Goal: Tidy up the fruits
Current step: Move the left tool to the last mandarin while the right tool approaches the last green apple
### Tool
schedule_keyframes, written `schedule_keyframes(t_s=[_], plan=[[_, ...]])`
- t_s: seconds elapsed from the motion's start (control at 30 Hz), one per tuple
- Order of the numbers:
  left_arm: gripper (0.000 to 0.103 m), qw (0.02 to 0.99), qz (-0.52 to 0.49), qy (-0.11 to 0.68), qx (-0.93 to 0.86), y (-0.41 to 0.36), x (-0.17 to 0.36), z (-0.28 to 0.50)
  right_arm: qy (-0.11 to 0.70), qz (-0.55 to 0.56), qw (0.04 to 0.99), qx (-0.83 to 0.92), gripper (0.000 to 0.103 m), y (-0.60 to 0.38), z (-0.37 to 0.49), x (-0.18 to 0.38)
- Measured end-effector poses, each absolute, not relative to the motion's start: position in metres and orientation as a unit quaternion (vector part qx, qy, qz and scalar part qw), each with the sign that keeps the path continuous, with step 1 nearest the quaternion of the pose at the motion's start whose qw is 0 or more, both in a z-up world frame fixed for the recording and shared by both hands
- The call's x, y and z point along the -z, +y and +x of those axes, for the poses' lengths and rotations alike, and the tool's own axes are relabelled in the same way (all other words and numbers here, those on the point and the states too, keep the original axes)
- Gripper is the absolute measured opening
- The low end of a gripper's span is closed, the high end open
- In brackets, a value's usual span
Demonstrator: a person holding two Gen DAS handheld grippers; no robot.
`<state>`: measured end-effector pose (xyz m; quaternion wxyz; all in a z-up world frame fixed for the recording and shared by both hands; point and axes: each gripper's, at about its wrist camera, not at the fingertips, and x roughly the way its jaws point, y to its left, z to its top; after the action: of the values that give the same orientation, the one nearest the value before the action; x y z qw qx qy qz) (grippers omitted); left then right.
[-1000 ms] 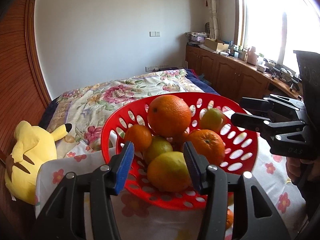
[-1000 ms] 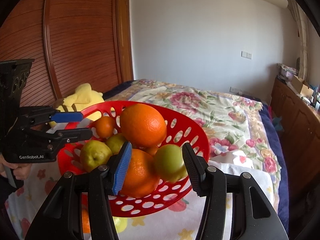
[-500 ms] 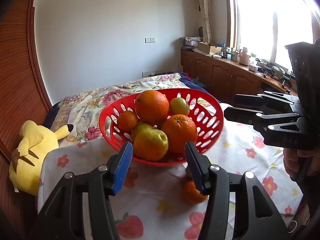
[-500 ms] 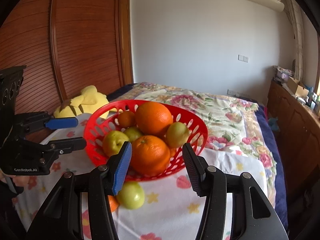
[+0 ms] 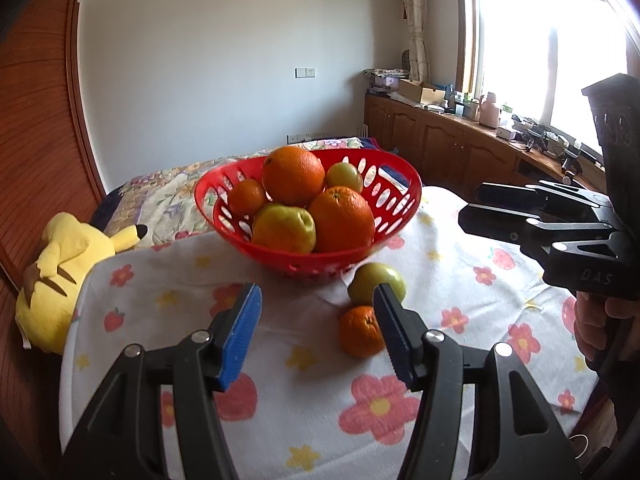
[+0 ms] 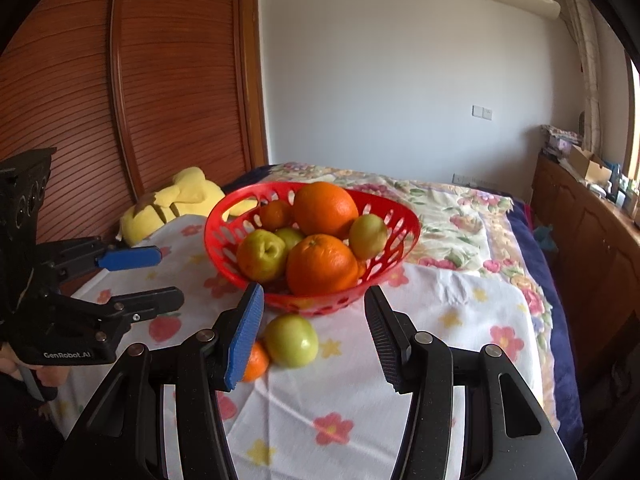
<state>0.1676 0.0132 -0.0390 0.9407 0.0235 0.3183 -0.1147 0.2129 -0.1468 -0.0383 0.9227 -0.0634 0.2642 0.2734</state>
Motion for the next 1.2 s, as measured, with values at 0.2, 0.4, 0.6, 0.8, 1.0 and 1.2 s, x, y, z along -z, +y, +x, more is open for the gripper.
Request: schedule_keyframes(t_s=[0.2, 0.4, 0.6, 0.8, 1.0, 1.2], plan=[[0.061, 0.937, 0.013, 0.33, 0.113, 0.013, 0.053, 0.167, 0.272, -0.06, 0.92, -0.276, 0.054, -0.148, 0.206, 0.046], [0.066, 0.933, 0.005, 0.341, 0.117, 0.009, 0.067, 0.172, 0.282, -0.061, 0.917, -0.275, 0.054, -0.147, 0.207, 0.057], [0.067, 0.926, 0.009, 0.355, 0.125, -0.002, 0.077, 0.178, 0.295, -0.06, 0.913, -0.277, 0.054, -0.147, 0.209, 0.068], [0.067, 0.917, 0.018, 0.372, 0.144, -0.018, 0.082, 0.189, 0.303, -0.063, 0.909, -0.277, 0.055, -0.147, 0.21, 0.076], [0.064, 0.907, 0.024, 0.391, 0.157, -0.028, 0.089, 0.2, 0.307, -0.061, 0.909, -0.276, 0.055, -0.147, 0.211, 0.079], [0.056, 0.898, 0.03, 0.408, 0.16, -0.034, 0.097, 0.204, 0.309, -0.061, 0.908, -0.274, 0.055, -0.147, 0.213, 0.08]])
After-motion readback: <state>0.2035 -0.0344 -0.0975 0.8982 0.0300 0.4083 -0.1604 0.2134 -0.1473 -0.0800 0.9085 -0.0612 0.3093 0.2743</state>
